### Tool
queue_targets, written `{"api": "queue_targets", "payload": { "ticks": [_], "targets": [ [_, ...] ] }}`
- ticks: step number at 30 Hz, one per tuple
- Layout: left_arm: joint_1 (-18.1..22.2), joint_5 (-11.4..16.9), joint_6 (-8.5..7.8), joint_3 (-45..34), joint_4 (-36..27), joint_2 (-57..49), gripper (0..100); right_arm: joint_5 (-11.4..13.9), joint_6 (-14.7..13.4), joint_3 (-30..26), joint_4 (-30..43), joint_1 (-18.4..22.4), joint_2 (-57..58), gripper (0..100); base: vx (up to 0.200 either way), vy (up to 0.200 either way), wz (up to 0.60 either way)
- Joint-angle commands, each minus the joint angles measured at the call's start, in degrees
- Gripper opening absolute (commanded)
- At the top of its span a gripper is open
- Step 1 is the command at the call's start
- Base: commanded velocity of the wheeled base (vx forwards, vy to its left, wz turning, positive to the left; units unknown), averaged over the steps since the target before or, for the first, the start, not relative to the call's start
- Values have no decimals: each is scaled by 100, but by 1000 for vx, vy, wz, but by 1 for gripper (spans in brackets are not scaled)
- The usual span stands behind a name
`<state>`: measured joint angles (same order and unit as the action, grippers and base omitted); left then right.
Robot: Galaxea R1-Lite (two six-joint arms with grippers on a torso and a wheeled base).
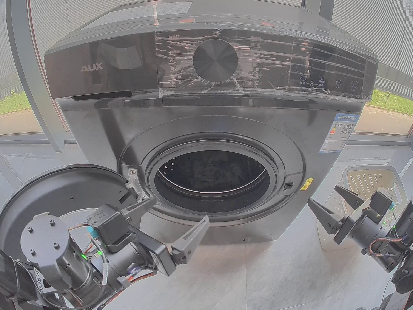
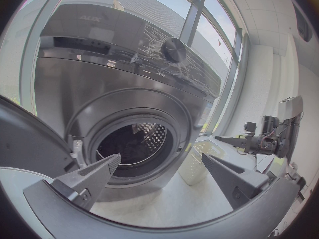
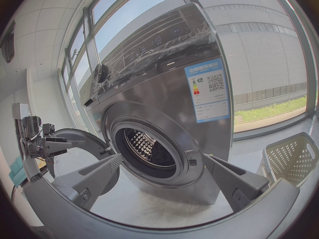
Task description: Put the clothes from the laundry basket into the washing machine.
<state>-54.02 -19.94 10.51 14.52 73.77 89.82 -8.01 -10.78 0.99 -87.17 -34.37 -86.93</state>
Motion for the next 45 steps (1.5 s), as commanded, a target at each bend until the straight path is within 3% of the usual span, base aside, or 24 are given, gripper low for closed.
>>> {"api": "queue_targets", "payload": {
  "ticks": [1,6,12,14,16,18,19,21,23,25,30,34,37,38,41,42,43,45],
  "targets": [
    [102,-212,-58,-213,33,-228,100,1,5,-99,8,123,238,100,0,0,0],
    [146,-247,-181,-529,68,-650,100,-8,41,-99,245,281,528,100,-40,0,0],
    [849,-185,-304,-1100,94,-1133,100,-8,120,-99,500,404,1029,100,-200,0,0],
    [893,-185,-304,-1206,94,-1256,100,1,146,-99,746,325,1249,100,-200,0,0],
    [893,-185,-339,-1434,94,-1617,100,54,375,-99,1888,114,2110,100,-200,0,0],
    [866,-194,-374,-1452,-3,-2047,100,54,366,-99,2662,132,2576,100,-200,0,0],
    [866,-194,-374,-1452,-3,-2047,100,54,366,-99,2662,132,2576,100,-200,0,0],
    [902,-177,-594,-1452,-231,-2636,100,27,295,-99,2978,229,2945,100,-200,0,0],
    [910,-159,-726,-1452,-688,-3146,100,19,243,-99,3180,299,3349,100,-200,0,0],
    [937,-177,-752,-1452,-1031,-3410,100,19,243,-99,3365,457,3534,100,-200,0,0],
    [1315,-220,-655,-1452,-1971,-4315,100,36,313,-99,3963,694,4202,100,-200,0,0],
    [1526,-159,-638,-1452,-2982,-5431,100,168,313,-99,4982,923,5063,100,-100,0,0],
    [1974,-159,-559,-1452,-3764,-6055,100,397,322,-99,5949,1195,5969,100,0,0,0],
    [2194,-150,-480,-1452,-4186,-6416,100,414,462,-99,6344,1468,6373,100,0,0,0],
    [2765,-133,-444,-1452,-4793,-6794,100,537,1060,-90,6907,2074,7313,100,0,0,0],
    [2826,-124,-444,-1452,-4836,-6837,100,572,1113,-90,6960,2136,7410,100,0,0,0],
    [3064,-97,-453,-1452,-5179,-7101,100,836,1333,-90,7267,2505,7849,100,0,0,0],
    [3371,-45,-515,-1452,-5663,-7330,100,1135,1420,-90,7663,2962,8148,100,0,0,0]
  ]
}}
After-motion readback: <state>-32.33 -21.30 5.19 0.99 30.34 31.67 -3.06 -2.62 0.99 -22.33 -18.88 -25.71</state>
